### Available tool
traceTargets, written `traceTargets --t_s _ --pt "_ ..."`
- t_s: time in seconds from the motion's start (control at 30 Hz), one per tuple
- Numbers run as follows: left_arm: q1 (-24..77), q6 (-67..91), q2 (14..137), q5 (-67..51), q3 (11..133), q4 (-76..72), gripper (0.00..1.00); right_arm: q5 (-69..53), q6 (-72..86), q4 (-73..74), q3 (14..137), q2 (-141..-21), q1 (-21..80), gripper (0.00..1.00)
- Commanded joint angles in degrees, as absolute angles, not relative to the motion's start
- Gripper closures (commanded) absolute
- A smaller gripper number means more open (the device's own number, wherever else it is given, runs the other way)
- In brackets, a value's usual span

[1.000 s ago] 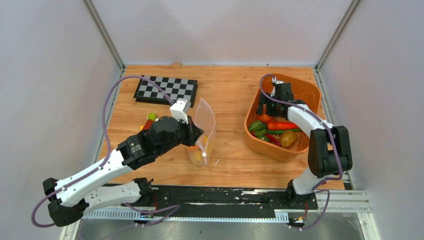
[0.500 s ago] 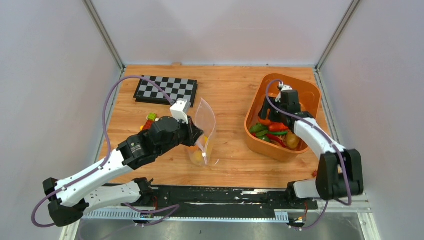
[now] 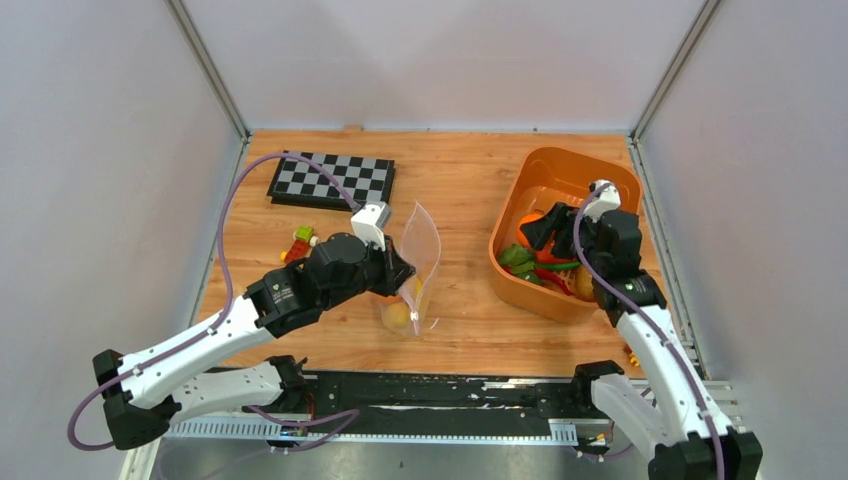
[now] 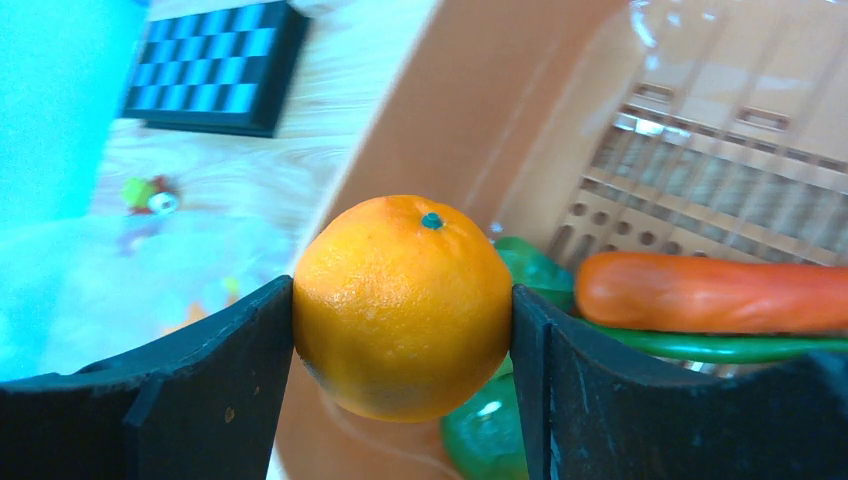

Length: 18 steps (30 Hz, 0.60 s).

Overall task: Place the food in the zip-top bag and seal the zipper
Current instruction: Pick up the fake fruit from the bin, then place the fake fruit in the zipper food storage bag.

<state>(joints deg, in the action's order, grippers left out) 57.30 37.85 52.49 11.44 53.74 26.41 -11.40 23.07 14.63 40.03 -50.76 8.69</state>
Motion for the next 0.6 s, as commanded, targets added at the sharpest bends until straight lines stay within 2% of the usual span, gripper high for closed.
traceTargets --t_s 0.0,0.17,0.33,0.57 --pt "57.19 38.35 52.61 10.17 53.56 24.32 1.00 -24.76 26.63 13.94 39.90 -41.88 8.50 0.51" --pt "57.22 38.59 52.70 9.15 52.79 23.70 1.00 -34.16 28.10 13.92 42.10 -35.30 8.59 0.48" --pt "57.15 38.33 53.22 8.97 52.88 23.33 1.00 -42.67 32.67 8.59 44.38 -34.09 11.45 0.49" --pt "57.24 39.49 56.50 6.80 54.73 22.90 1.00 -32.06 28.74 8.85 49.00 -36.63 29.30 0.50"
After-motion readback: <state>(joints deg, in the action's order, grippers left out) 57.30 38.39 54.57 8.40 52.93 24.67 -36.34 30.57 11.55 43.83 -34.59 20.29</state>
